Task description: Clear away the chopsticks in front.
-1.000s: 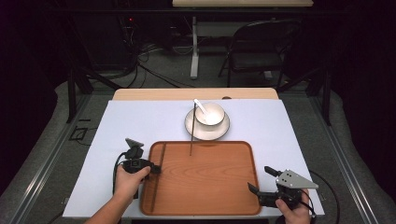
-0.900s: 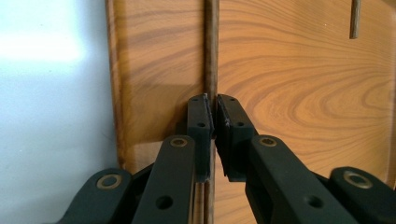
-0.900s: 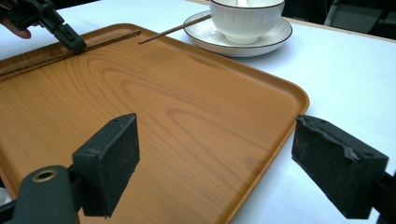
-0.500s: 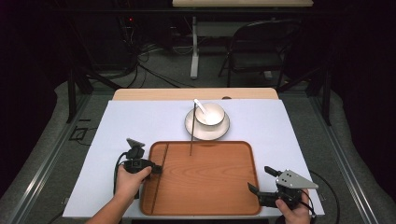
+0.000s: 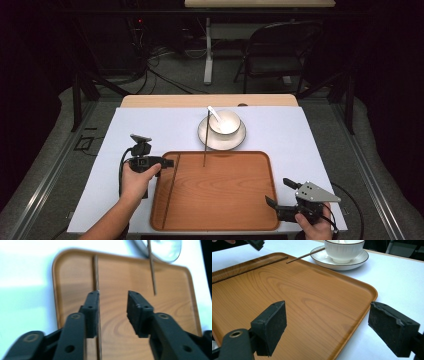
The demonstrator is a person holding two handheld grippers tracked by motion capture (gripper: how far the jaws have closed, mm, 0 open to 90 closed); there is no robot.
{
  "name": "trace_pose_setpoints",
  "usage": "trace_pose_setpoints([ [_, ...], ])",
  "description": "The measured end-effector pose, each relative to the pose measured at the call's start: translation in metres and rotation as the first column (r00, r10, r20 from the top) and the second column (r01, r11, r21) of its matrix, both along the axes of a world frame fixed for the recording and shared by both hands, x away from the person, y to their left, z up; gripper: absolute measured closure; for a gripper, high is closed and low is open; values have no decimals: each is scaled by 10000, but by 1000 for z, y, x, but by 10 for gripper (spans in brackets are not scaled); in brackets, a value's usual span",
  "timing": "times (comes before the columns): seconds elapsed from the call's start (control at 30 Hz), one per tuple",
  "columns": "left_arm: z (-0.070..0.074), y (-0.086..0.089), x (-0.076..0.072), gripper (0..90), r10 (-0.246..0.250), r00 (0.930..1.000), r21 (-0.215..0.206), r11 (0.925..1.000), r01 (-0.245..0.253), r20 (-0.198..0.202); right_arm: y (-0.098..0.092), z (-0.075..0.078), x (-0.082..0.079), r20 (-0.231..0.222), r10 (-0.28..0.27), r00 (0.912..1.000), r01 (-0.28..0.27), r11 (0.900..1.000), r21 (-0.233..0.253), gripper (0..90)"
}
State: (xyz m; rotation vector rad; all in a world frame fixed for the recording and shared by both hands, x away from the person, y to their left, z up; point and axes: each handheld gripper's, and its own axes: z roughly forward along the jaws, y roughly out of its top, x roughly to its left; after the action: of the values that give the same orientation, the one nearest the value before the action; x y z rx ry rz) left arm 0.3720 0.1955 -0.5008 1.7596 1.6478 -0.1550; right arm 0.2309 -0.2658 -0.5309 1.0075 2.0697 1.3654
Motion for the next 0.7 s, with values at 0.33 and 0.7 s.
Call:
trace_pose_setpoints([
  [0.33,8,-5,28,485,-50,9900,378,9993,-3,1408,0,0,0,4,20,10000,-20,10000,-7,148],
  [0.7,15,-14,57,453,11,9781,888,9959,-200,2083,0,0,0,-18,37,10000,-37,10000,7,148],
])
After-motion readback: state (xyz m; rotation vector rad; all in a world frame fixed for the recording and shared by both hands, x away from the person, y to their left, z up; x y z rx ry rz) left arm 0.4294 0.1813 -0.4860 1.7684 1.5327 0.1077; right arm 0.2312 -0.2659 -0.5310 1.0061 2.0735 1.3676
